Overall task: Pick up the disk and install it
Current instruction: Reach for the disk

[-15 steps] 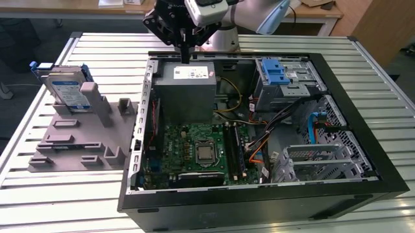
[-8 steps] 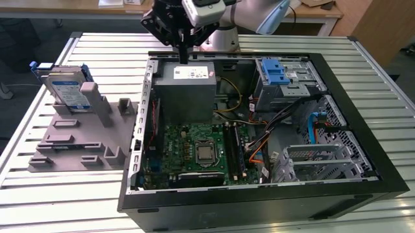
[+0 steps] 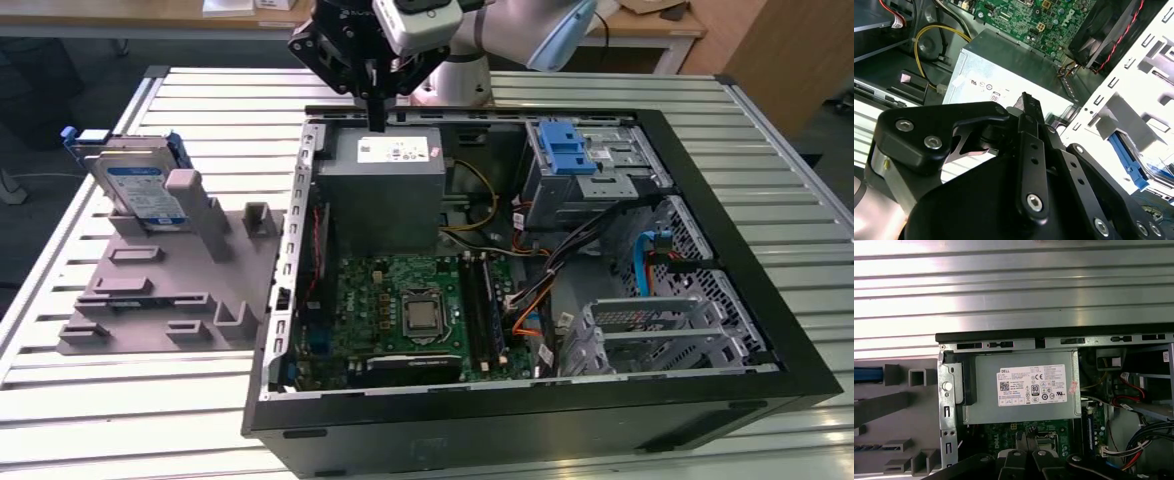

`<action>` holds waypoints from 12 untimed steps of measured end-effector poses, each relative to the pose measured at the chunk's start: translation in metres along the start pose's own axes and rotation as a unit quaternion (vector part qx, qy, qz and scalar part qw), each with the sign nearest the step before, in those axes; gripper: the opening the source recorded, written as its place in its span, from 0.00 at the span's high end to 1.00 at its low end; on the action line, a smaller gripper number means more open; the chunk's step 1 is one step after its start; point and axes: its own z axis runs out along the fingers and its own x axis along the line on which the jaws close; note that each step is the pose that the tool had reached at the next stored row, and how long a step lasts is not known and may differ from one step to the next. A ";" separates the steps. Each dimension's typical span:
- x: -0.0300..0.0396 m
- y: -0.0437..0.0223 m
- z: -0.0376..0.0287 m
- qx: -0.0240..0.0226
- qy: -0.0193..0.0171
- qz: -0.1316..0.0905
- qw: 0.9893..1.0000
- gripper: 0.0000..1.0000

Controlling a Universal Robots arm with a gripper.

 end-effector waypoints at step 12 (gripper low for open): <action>0.0033 -0.0002 0.0000 0.000 0.000 0.000 1.000 0.89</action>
